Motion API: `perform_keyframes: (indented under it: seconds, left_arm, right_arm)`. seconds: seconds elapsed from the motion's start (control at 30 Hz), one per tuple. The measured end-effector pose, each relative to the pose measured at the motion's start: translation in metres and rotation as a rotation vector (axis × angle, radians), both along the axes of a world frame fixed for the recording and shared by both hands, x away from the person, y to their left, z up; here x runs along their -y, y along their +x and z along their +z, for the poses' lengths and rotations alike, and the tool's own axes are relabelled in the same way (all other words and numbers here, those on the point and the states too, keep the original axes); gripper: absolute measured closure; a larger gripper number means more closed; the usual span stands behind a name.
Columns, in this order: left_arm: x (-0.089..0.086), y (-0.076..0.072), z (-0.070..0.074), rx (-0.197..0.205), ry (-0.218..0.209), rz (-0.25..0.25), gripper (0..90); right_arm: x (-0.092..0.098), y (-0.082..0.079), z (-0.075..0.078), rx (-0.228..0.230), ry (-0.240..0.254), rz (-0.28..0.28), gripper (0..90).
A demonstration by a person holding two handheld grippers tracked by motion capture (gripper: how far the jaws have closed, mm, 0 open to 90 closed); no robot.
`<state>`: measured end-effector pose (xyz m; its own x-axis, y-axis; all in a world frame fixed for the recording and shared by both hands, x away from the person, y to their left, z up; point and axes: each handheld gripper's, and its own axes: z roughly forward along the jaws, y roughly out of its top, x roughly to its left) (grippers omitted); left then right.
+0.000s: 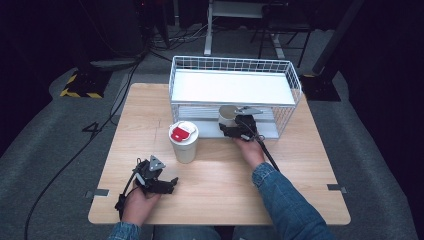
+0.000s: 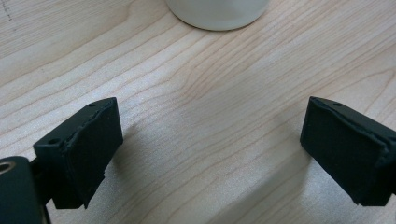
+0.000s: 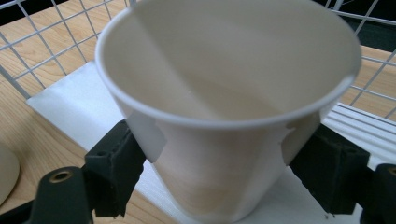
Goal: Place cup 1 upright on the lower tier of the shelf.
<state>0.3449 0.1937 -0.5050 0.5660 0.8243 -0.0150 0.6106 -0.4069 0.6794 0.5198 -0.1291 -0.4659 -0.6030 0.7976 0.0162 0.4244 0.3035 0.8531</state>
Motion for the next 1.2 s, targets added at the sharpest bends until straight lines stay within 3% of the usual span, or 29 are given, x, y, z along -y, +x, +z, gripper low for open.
perform_keyframes:
  seconds: [0.03,0.07,0.1,0.17,0.47,0.73,1.2]
  left_arm:
    - [0.000,0.000,0.000,-0.002,0.000,-0.001,6.3]
    - [0.000,0.000,0.000,-0.002,0.001,-0.002,6.3]
    - [0.000,0.000,0.000,-0.008,-0.006,-0.002,6.3]
    - [0.000,0.000,0.000,-0.002,0.000,-0.001,6.3]
    - [0.000,0.000,0.000,-0.002,0.001,-0.001,6.3]
    - [0.001,0.000,0.000,-0.010,-0.009,0.000,6.3]
    - [0.001,0.000,0.000,-0.007,-0.007,0.000,6.1]
  right_arm:
    - [0.000,0.000,-0.002,0.002,-0.005,-0.003,10.9]
    - [0.000,0.000,-0.002,0.002,-0.005,-0.003,10.9]
    - [0.001,0.001,-0.003,-0.017,0.014,-0.011,3.7]
    - [0.001,0.001,-0.003,-0.029,0.027,-0.006,0.0]
    - [0.006,-0.006,0.003,-0.020,0.003,0.011,0.0]
    - [0.016,-0.020,0.008,-0.013,0.014,0.018,0.0]
    - [0.034,-0.045,0.023,-0.001,-0.006,0.051,0.0]
